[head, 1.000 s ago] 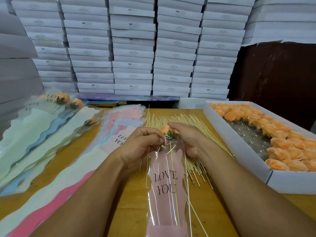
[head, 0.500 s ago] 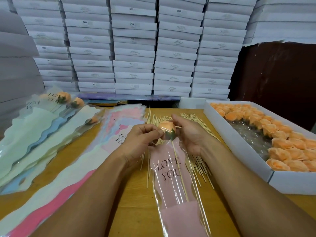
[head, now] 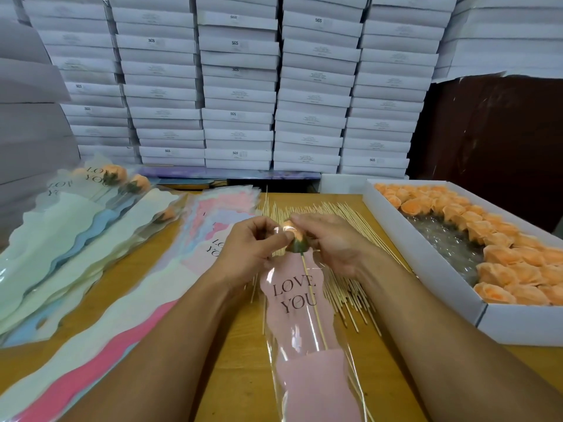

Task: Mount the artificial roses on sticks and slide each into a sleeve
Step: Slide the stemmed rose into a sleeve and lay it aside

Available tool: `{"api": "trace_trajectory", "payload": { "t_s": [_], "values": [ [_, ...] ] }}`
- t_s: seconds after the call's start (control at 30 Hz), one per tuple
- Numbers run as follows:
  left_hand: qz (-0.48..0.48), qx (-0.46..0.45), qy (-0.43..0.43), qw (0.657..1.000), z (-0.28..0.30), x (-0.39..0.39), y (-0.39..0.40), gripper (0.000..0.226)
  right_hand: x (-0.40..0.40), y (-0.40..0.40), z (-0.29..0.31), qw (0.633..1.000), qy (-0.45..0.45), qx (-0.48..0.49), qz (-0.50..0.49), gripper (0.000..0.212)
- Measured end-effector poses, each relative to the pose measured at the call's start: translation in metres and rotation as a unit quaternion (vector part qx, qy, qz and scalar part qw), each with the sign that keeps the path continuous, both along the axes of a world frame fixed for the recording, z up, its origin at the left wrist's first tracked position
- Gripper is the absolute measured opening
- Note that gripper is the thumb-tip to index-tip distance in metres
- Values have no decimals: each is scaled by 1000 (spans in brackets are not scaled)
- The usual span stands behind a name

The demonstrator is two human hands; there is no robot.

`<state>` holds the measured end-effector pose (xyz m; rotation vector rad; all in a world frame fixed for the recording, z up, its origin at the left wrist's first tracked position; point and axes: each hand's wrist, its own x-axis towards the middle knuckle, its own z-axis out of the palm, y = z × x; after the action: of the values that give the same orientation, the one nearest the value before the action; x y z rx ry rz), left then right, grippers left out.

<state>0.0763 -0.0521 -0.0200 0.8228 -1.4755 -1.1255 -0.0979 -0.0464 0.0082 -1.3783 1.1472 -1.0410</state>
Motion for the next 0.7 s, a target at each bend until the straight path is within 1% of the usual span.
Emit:
{"api": "trace_trajectory", "payload": {
  "t_s": [0.07,0.1,0.2,0.33,0.57,0.7],
  "values": [
    [-3,-20,-15,1000,-1,1,-1,19,1,-1,-2,999,-35,-20,-7,15],
    [-6,-30,-33,999,0,1,-1,20,1,-2,-3,998,-54,-26,-12,15],
    [-9,-36,-63,997,0,2,-1,24,1,1,-1,998,-62,-32,-1,13],
    [-3,-41,-73,996,1,2,0,27,1,7,5,999,-27,-24,9,26],
    [17,-39,-35,998,7,1,5,35,5,9,7,1000,-6,-13,22,38],
    [32,-61,-47,997,4,1,0,31,6,8,6,1000,5,-5,30,48]
  ]
}}
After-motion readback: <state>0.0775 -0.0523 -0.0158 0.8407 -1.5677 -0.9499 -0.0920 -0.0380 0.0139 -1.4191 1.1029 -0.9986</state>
